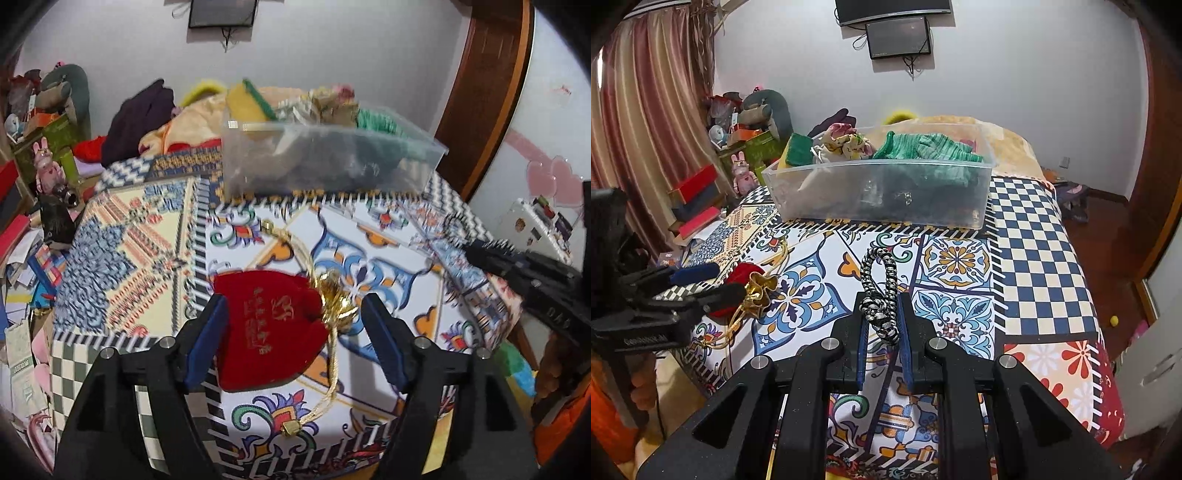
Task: Organize soft objects
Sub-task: 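Grasp the red velvet pouch with the left tool while the right tool grasps the braided cord, then drop the red pouch and braided cord into the clear box, opening both tools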
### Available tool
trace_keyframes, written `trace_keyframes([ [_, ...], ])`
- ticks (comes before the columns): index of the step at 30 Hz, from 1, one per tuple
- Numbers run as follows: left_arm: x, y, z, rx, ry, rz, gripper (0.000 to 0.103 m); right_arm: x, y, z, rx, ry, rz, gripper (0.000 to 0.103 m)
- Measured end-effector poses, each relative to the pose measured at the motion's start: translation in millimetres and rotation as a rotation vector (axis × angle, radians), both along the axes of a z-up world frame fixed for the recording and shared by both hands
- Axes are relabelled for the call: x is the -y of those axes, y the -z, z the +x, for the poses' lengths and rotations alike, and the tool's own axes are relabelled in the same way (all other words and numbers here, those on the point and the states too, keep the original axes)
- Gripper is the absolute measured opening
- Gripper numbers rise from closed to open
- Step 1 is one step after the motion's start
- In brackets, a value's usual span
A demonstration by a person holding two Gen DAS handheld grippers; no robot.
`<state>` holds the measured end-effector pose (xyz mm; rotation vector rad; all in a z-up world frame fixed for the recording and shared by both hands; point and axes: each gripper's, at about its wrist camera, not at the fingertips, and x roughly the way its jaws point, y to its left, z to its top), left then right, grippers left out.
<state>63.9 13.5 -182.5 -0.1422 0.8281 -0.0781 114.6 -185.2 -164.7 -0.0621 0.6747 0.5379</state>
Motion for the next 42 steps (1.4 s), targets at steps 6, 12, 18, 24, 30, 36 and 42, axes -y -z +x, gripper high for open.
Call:
trace_keyframes([
  [6, 7.9, 8.1, 3.2, 0.015, 0.019, 0.038, 0.041, 1.0, -1.1, -0.6, 0.002, 0.004, 0.004, 0.013],
  [12, 2.4, 0.5, 2.5, 0.031, 0.02, 0.002, 0.02, 2.3, -4.1, 0.8, 0.01, 0.012, 0.006, 0.013],
  [18, 4.0, -29.4, 2.6, 0.11, 0.031, 0.011, 0.02, 3.4, -20.5, 8.4, 0.053, 0.02, 0.004, 0.014],
  [24, 7.3, -70.5, 16.3, 0.218, 0.045, 0.025, 0.02, 4.2, -48.8, 20.4, 0.135, 0.036, 0.018, 0.013],
  [30, 7.7, -106.9, 42.9, 0.317, 0.037, 0.057, 0.02, -1.1, -75.2, 41.4, 0.205, 0.05, 0.045, 0.014],
  [36, 2.3, -120.5, 80.5, 0.329, 0.026, 0.052, 0.02, -15.9, -86.7, 68.1, 0.226, 0.052, 0.067, 0.014],
  [42, -2.7, -113.1, 113.3, 0.295, 0.024, 0.042, 0.02, -39.1, -82.6, 91.0, 0.219, 0.032, 0.039, 0.014],
])
